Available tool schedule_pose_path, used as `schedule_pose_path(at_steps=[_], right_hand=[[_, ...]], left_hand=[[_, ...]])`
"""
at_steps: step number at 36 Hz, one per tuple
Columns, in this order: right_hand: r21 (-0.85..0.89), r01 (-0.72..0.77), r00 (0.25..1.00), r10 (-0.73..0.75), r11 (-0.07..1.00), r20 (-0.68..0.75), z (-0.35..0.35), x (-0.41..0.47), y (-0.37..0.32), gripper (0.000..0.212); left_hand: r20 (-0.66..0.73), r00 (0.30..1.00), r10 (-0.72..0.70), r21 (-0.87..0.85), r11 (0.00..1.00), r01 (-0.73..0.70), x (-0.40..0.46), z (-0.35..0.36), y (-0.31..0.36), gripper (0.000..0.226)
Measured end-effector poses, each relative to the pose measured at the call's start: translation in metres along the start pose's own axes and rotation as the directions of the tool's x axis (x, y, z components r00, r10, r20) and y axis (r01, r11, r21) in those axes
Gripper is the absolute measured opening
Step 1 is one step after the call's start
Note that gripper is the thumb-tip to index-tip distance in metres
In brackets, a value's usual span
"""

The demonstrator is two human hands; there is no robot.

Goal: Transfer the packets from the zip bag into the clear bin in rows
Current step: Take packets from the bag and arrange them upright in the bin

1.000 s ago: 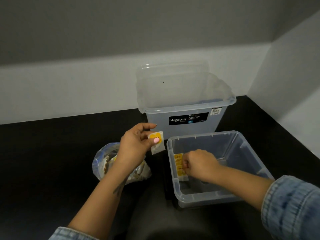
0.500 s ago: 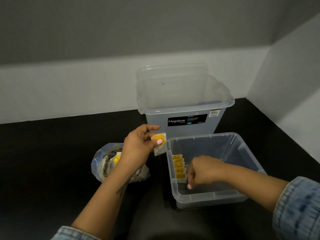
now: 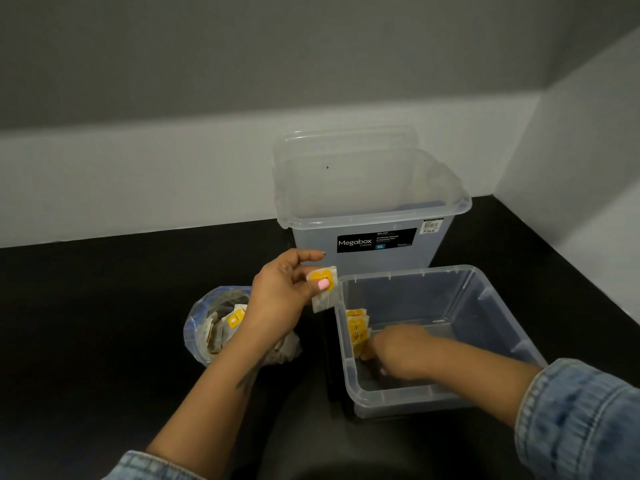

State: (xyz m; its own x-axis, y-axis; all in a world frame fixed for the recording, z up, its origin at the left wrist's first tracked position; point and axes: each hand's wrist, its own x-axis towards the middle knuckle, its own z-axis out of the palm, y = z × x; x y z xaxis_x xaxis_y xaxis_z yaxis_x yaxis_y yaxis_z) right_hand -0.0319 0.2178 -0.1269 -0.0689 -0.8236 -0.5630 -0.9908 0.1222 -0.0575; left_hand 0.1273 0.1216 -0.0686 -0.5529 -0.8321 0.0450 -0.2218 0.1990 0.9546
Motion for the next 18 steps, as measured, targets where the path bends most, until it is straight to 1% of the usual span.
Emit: schedule_pose_path(at_steps=[6, 10, 12, 15, 18], right_hand=[[-0.007, -0.004, 1.000, 0.004, 1.000, 0.020, -0.006, -0.002, -0.001, 0.030], [-0.024, 0.057, 0.998, -0.056, 0.998, 0.035, -0.012, -0.006, 0.000, 0.035], [-0.001, 0.071, 0.996, -0.071, 0.997, 0.048, -0.013, -0.007, 0.003, 0.036], [0.125, 0.052, 0.995, -0.062, 0.991, 0.084, -0.018, -0.009, 0.009, 0.034], [0.316, 0.035, 0.994, -0.065, 0.948, 0.083, -0.037, -0.019, 0.015, 0.023]], left_hand=[[0.015, 1.000, 0.001, 0.006, 1.000, -0.001, 0.002, 0.001, 0.002, 0.034], [0.022, 1.000, 0.003, 0.008, 1.000, -0.003, 0.003, 0.005, 0.002, 0.036], [0.024, 1.000, 0.002, 0.012, 1.000, -0.003, 0.004, 0.007, 0.002, 0.038], [0.019, 1.000, 0.006, 0.025, 1.000, -0.007, 0.007, 0.011, 0.000, 0.039], [0.019, 1.000, 0.014, 0.031, 0.999, -0.015, 0.009, 0.015, 0.000, 0.038]])
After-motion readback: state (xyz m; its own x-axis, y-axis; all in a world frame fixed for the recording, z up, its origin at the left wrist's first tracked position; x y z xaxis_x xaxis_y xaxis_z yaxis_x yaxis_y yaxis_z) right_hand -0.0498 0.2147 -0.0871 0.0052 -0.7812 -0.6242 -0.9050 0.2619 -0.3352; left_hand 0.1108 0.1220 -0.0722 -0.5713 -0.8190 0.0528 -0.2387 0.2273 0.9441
